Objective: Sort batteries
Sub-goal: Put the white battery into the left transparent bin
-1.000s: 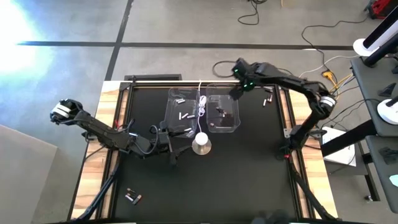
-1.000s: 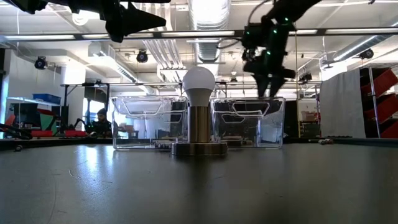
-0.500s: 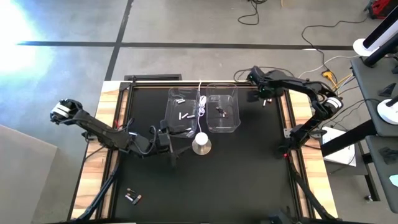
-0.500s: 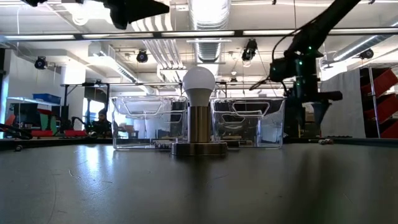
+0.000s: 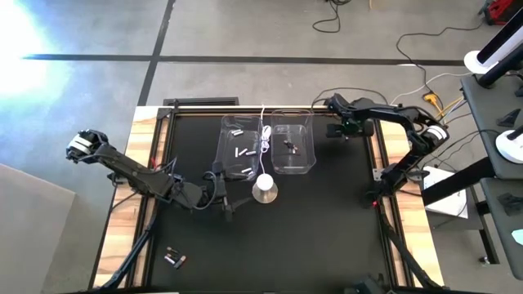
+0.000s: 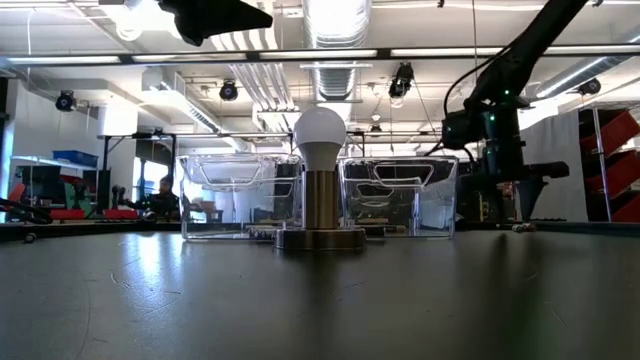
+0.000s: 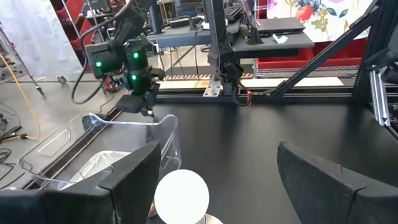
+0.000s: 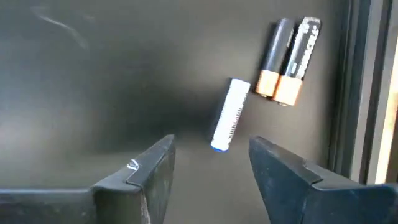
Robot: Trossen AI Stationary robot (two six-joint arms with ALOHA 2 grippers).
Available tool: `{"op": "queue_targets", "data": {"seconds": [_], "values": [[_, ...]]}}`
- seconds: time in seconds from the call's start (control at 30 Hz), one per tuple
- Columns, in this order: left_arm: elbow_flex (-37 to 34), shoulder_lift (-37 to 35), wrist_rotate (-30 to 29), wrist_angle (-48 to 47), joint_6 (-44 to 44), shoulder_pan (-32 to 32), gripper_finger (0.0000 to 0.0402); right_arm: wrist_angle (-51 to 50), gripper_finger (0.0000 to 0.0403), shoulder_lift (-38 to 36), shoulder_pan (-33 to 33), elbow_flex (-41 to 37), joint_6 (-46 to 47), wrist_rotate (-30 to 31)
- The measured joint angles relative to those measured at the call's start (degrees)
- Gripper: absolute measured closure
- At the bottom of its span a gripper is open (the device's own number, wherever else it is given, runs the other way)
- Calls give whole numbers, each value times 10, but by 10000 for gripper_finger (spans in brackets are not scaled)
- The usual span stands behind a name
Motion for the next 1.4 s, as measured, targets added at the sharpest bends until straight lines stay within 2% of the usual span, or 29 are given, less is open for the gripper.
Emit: {"op": "queue_targets", "data": {"seconds": [0.27, 0.67, 1.03, 1.13, 1.23, 1.4], "values": [[0, 0, 0, 7, 0, -7, 106, 26, 260, 36, 0, -6, 16, 13], [0, 0, -3, 7, -11, -11, 106, 45, 358, 30, 1, -12, 49, 6], [-8, 0, -4, 9, -7, -14, 106, 56, 369, 26, 10, -15, 51, 18], [-24, 0, -4, 10, -3, -11, 106, 50, 373, -1, 28, -16, 14, 19], [-49, 0, -4, 53, 2, -5, 106, 33, 373, -54, 62, -16, -38, 20], [-109, -8, -4, 136, 13, 22, 106, 1, 374, -164, 183, -16, -117, 17]]}}
